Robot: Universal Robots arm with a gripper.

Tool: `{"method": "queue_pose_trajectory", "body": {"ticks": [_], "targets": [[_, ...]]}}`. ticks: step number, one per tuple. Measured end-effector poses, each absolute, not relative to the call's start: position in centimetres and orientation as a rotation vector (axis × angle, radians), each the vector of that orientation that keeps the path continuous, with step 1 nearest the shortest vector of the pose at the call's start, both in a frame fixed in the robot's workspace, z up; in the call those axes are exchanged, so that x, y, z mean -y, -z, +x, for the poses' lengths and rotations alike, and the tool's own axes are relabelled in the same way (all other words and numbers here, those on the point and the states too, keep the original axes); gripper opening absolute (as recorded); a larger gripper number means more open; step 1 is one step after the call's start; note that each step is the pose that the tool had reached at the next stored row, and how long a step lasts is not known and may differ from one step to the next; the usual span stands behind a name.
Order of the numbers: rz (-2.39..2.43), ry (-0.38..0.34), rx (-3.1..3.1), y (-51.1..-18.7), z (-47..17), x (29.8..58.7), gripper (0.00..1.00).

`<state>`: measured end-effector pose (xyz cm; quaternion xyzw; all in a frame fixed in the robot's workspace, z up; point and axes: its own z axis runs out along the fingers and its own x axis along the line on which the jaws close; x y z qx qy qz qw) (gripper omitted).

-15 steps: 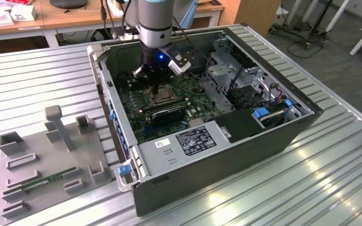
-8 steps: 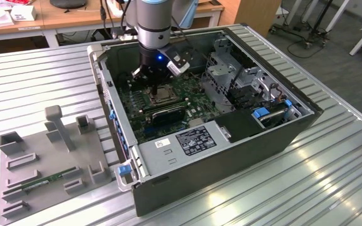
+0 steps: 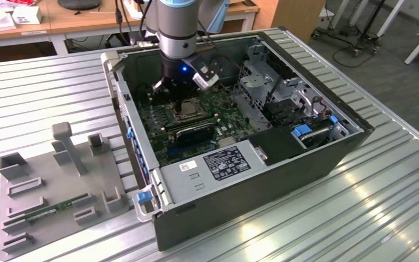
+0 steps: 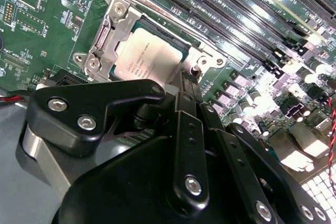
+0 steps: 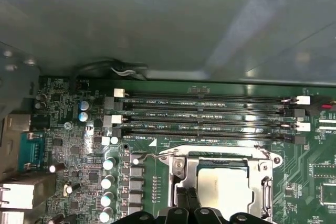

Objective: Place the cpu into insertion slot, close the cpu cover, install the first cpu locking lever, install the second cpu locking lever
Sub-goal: 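Close the cpu cover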

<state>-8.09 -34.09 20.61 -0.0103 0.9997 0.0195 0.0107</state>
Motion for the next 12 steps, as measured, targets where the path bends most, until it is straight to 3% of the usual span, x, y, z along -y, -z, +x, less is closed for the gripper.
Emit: {"method": "queue_pose_trajectory", "body": {"ticks": [12], "targets": [[-0.032,-0.061,-3.12,-20.1,-8.11,34.14,0.11]]}}
